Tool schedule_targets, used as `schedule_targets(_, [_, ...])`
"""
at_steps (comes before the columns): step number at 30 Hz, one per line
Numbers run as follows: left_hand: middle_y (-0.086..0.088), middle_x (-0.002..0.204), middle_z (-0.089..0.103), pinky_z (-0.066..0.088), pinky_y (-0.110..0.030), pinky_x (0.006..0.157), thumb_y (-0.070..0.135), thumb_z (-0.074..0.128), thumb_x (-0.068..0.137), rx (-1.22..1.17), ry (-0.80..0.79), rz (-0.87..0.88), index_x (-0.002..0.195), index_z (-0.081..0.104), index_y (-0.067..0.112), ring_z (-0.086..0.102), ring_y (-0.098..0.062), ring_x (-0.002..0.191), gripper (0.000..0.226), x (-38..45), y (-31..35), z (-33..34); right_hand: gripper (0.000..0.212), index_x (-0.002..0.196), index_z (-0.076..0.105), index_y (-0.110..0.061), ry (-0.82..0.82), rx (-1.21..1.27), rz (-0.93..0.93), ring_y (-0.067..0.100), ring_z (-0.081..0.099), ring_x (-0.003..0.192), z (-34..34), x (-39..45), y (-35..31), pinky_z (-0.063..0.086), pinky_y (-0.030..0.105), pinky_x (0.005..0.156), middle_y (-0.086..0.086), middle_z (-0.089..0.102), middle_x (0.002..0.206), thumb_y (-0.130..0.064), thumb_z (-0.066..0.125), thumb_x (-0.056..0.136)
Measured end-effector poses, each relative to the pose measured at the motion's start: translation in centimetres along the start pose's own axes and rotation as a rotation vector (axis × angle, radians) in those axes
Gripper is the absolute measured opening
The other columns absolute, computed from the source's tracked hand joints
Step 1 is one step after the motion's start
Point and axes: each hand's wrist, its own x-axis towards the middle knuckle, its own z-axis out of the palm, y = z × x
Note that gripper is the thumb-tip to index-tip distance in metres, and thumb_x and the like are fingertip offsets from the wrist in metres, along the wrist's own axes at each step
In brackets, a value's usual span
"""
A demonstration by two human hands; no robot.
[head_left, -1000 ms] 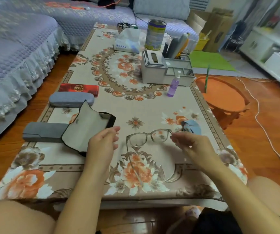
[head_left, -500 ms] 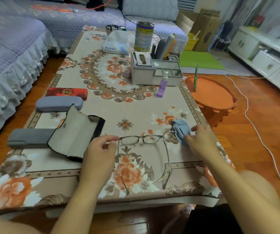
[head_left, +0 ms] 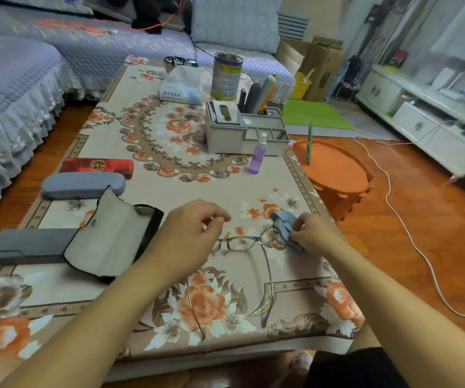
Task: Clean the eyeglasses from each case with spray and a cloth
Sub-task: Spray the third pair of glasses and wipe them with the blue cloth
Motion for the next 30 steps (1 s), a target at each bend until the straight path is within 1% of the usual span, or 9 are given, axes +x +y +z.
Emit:
schedule_targets(3, [0.023,0.104,0.065,0.049,-0.018,0.083,0.022,0.055,0.1,-0.018,0.012,-0.012,0.101,0.074,0.032,0.059,0.007,0.097,0.022,-0.8,-1.3,0.0,0.009,0.09,0.074,-0.018,0.044,0.062,0.047,0.021,0.064,0.084,-0.9,0.3,0.3,0.059,0.04,0.075,0.005,0.072,0.093,-0.026,0.069,0.089])
schedule_targets(7, [0.02,0.102,0.069,0.043,-0.007,0.075,0.023,0.058,0.099,-0.139,0.068,-0.054,0.098,0.076,0.032,0.061,0.006,0.095,0.02,-0.5,-1.6,-1.2,0.013,0.087,0.074,-0.018,0.097,0.271,-0.036,0.015,0.055,0.065,-5.2,-2.3,-1.6,0.046,0.026,0.052,0.007,0.072,0.09,-0.025,0.067,0.095])
schedule_targets(10, [0.022,0.102,0.072,0.046,-0.015,0.082,0.032,0.064,0.096,-0.259,0.064,-0.063,0.102,0.075,0.035,0.063,0.006,0.099,0.012,-0.4,-1.7,-2.0,0.017,0.087,0.072,-0.016,0.057,0.279,-0.257,0.005,0.046,0.055,-9.6,-6.2,-5.0,0.034,0.013,0.044,0.001,0.063,0.077,-0.024,0.062,0.099])
schedule_targets(14, [0.025,0.126,0.063,0.047,-0.028,0.104,0.063,0.071,0.074,-0.523,-0.222,-0.062,0.129,0.057,0.052,0.056,0.007,0.121,0.058,-0.4,-0.7,-2.8,0.021,0.076,0.068,-0.019,0.061,0.151,-0.536,0.001,0.049,0.058,-12.3,-10.4,-10.0,0.037,0.013,0.049,-0.004,0.062,0.073,-0.021,0.062,0.096])
schedule_targets(17, [0.02,0.135,0.06,0.045,-0.033,0.111,0.062,0.075,0.068,-0.594,-0.377,-0.069,0.139,0.049,0.051,0.054,0.004,0.127,0.076,-1.0,-0.2,-3.1,0.022,0.076,0.067,-0.012,-0.027,0.274,-0.585,0.01,0.054,0.062,-12.2,-11.3,-12.0,0.044,0.022,0.06,0.005,0.065,0.072,-0.021,0.063,0.095])
schedule_targets(21, [0.006,0.137,0.063,0.052,-0.038,0.104,0.046,0.077,0.073,-0.744,-0.445,-0.099,0.145,0.047,0.038,0.062,-0.011,0.125,0.079,-1.5,-0.4,-4.0,0.025,0.082,0.066,0.001,-0.144,0.425,-0.544,0.029,0.073,0.077,-10.9,-10.9,-13.4,0.062,0.047,0.077,0.017,0.073,0.082,-0.019,0.061,0.097])
schedule_targets(25, [0.0,0.139,0.063,0.05,-0.037,0.106,0.018,0.082,0.083,-0.827,-0.584,-0.09,0.148,0.043,0.028,0.061,-0.021,0.127,0.077,-2.1,-0.7,-4.2,0.023,0.096,0.062,0.008,-0.273,0.699,-0.337,0.032,0.072,0.069,-9.1,-10.2,-13.9,0.06,0.035,0.06,0.026,0.07,0.087,-0.014,0.056,0.101])
schedule_targets(28, [-0.007,0.125,0.071,0.056,-0.033,0.097,0.007,0.073,0.087,-0.874,-0.451,-0.217,0.135,0.058,0.019,0.067,-0.022,0.117,0.052,-1.8,-0.6,-3.7,0.015,0.098,0.062,-0.002,-0.39,0.867,-0.199,0.031,0.07,0.07,-8.7,-9.4,-13.1,0.061,0.039,0.064,0.018,0.067,0.085,-0.013,0.054,0.102])
schedule_targets(30, [-0.012,0.116,0.074,0.058,-0.025,0.076,0.014,0.061,0.097,-0.909,-0.314,-0.332,0.123,0.068,0.008,0.071,-0.022,0.1,0.028,-1.3,-0.5,-3.7,0.013,0.099,0.061,-0.002,-0.492,0.909,-0.169,0.032,0.066,0.077,-8.6,-8.9,-11.9,0.062,0.039,0.067,0.02,0.064,0.089,-0.013,0.055,0.102])
